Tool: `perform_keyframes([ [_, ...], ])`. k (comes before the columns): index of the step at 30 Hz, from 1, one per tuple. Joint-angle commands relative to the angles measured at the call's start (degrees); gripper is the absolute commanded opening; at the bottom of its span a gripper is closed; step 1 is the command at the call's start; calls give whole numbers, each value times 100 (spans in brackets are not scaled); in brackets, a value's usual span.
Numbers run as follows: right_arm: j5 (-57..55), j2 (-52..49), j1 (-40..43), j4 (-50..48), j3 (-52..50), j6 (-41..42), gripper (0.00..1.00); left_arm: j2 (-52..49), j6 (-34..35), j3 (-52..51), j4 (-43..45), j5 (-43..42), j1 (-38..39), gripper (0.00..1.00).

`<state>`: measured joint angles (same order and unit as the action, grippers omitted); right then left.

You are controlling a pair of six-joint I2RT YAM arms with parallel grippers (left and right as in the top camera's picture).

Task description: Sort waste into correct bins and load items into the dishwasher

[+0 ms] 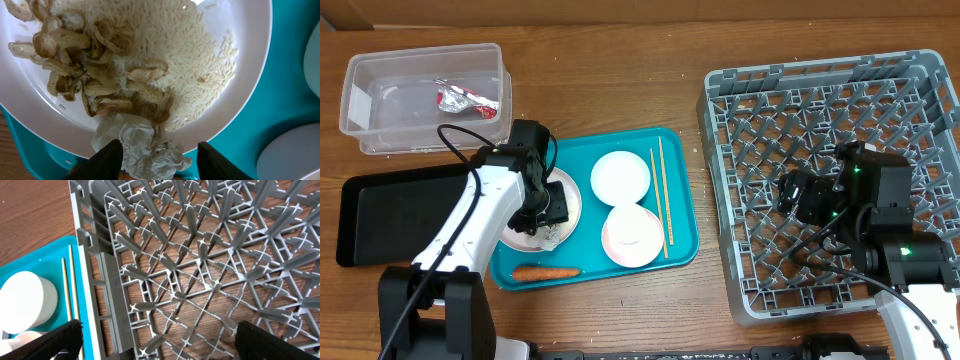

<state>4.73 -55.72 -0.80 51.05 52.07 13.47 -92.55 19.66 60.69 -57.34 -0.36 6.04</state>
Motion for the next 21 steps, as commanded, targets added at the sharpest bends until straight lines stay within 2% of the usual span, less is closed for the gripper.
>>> perform_keyframes([
  [1,48,35,-22,-13,146,31,100,-48,-131,-131,33,76,76,50],
  [18,48,35,-22,-11,146,31,100,-398,-297,-212,127,201,299,45],
  [21,48,35,-22,-11,146,31,100,-398,-297,-212,120,227,299,41],
])
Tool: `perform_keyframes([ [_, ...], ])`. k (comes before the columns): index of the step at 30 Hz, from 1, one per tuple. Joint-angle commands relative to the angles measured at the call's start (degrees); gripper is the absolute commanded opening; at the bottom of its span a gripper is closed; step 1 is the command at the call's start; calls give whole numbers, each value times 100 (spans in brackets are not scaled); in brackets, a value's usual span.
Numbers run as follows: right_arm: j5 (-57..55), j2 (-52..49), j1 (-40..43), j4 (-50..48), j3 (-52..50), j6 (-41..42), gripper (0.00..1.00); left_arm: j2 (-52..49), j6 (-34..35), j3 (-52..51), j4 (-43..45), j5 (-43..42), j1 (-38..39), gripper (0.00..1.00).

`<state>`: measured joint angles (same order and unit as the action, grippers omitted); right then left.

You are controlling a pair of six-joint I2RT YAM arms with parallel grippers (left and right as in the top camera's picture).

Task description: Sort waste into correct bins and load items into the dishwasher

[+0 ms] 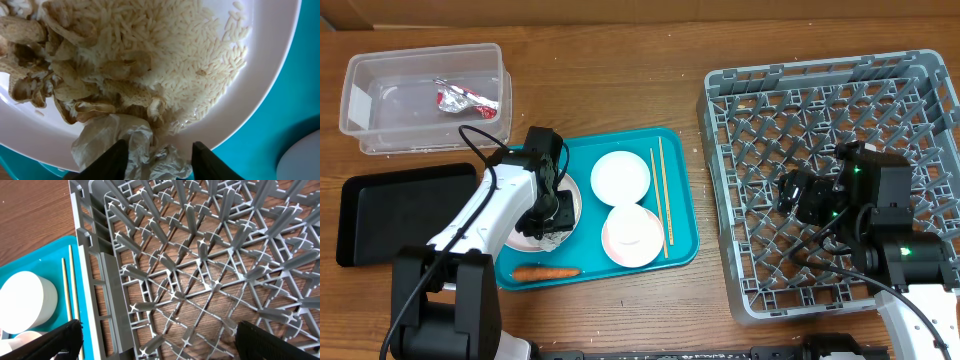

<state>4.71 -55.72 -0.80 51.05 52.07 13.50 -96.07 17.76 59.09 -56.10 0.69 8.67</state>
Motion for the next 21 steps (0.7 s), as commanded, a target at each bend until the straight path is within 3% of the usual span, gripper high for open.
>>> perform_keyframes([
  [1,50,35,-22,-11,146,28,100,-46,-107,-52,-20,122,37,38],
  [2,50,35,-22,-11,146,28,100,-46,-107,-52,-39,122,37,35],
  [6,50,35,-22,-13,146,28,100,-46,-105,-50,-83,122,37,5],
  [14,48,35,-22,-13,146,26,100,-46,-59,-2,-133,120,33,4],
  [21,50,35,-22,-11,146,26,100,-44,44,651,-588,131,-85,4],
])
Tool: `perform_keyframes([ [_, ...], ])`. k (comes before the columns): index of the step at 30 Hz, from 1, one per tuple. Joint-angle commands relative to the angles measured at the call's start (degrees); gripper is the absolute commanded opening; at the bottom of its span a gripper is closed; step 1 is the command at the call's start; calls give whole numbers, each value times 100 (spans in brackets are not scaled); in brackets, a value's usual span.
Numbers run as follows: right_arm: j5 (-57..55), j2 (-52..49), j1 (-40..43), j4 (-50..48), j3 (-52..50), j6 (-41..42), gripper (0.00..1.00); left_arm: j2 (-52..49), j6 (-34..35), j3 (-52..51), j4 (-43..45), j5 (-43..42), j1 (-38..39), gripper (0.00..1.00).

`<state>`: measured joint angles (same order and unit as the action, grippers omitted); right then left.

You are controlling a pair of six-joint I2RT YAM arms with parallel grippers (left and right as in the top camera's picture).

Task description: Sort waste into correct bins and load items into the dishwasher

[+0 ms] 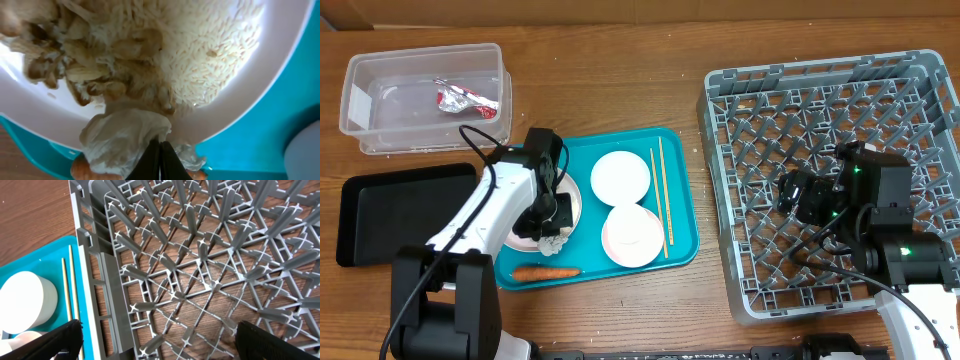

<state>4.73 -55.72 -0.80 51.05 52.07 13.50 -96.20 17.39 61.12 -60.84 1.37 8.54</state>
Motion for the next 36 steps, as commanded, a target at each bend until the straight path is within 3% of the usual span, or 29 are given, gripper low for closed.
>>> perform_keyframes([
  [1,46,35,-22,-13,146,26,100,-31,81,549,-199,68,-92,4],
  [3,48,35,-22,-13,146,26,100,-31,85,717,-378,68,-114,4],
  [5,48,35,-22,-11,146,26,100,-31,94,778,-540,46,-111,40],
  [7,48,35,-22,-11,146,26,100,-33,234,774,-693,55,-111,44],
  [11,46,35,-22,-17,146,24,100,-33,352,761,-782,55,-111,43],
  [19,42,35,-22,-35,146,4,100,-90,538,745,-407,-382,-35,58],
  [28,44,35,-22,-33,146,7,100,-232,-28,710,221,-739,-20,59],
  [36,46,35,-22,-33,146,7,100,-243,-245,691,-70,-673,59,52],
])
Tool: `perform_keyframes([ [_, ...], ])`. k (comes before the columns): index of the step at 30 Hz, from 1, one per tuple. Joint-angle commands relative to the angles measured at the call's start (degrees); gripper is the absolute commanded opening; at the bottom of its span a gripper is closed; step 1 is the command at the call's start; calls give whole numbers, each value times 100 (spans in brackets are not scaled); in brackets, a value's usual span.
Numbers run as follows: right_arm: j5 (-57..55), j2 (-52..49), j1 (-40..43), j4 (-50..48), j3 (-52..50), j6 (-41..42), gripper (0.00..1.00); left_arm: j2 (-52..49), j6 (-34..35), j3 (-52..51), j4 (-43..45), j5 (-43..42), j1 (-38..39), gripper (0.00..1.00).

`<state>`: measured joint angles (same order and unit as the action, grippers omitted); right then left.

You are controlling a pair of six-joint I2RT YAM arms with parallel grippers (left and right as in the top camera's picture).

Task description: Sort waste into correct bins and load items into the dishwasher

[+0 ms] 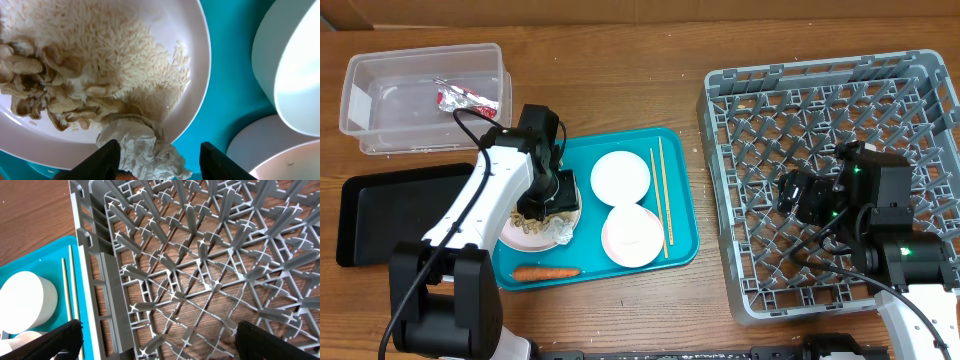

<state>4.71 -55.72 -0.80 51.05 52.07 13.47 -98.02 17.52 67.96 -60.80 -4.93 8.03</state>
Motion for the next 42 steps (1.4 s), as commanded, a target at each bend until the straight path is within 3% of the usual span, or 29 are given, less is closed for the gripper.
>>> perform_keyframes([
  [1,48,35,-22,-33,146,9,100,-61,-310,2,-98,-44,153,53],
  [11,48,35,-22,-31,146,11,100,-68,-358,0,-350,778,509,55],
  [24,48,35,-22,-33,146,9,100,-448,-361,0,-348,507,522,51],
  [32,48,35,-22,-33,146,9,100,-649,-361,2,-372,553,551,27],
  [36,48,35,-22,-31,146,9,100,-649,-361,2,-393,555,549,4],
  [42,48,35,-22,-31,146,9,100,-645,-317,136,-535,603,544,4],
])
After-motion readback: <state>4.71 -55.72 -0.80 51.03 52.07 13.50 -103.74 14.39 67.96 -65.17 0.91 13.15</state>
